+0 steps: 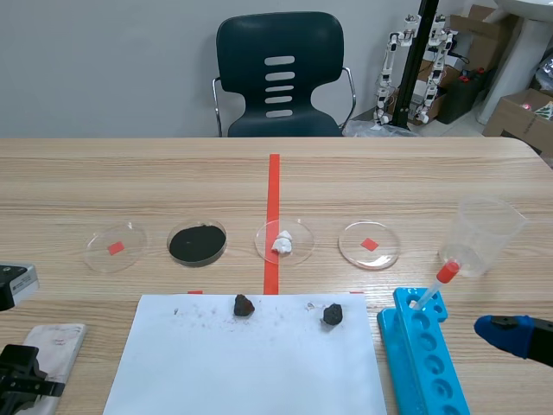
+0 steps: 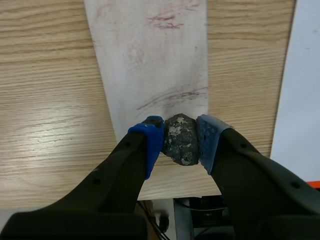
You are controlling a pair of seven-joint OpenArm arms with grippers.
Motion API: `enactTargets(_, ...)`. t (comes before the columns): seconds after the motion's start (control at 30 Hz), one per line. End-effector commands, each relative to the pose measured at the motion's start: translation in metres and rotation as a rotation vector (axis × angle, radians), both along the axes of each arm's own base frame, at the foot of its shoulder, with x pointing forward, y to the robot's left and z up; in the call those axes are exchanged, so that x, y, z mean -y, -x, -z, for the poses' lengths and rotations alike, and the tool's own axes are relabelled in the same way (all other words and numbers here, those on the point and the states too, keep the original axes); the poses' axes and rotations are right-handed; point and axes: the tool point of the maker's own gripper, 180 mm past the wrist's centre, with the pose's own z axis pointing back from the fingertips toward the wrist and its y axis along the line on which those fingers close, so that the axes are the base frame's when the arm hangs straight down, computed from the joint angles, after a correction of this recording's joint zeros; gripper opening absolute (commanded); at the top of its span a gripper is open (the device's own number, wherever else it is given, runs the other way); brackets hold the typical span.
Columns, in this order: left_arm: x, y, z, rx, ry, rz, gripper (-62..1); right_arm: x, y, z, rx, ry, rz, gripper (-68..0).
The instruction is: Rub the mineral on the streak plate below the first streak
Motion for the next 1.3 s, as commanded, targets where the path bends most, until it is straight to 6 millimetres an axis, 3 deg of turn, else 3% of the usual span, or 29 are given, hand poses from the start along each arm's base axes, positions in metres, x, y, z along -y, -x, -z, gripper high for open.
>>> enactTargets(0.0, 0.0, -0.009, -0.005, 0.03, 0.008, -0.008, -52.4, -0.004, -0.004, -0.011, 0.032, -0.026, -0.002, 0.4)
enactTargets(0.6, 0.001, -0.01, -0.001, 0.025, 0.022, -0.018, -52.4, -0.004, -0.004, -0.011, 0.032, -0.026, -0.002, 0.4)
enactTargets(1.1, -0.01, -0.004, 0.01, 0.001, 0.005, -0.044, -52.4, -0.004, -0.004, -0.011, 0.032, -0.026, -0.002, 0.4)
enactTargets(1.27, -0.025, 0.0, 0.011, -0.021, -0.074, -0.058, -52.4, -0.004, -0.004, -0.011, 0.032, -0.026, -0.002, 0.4)
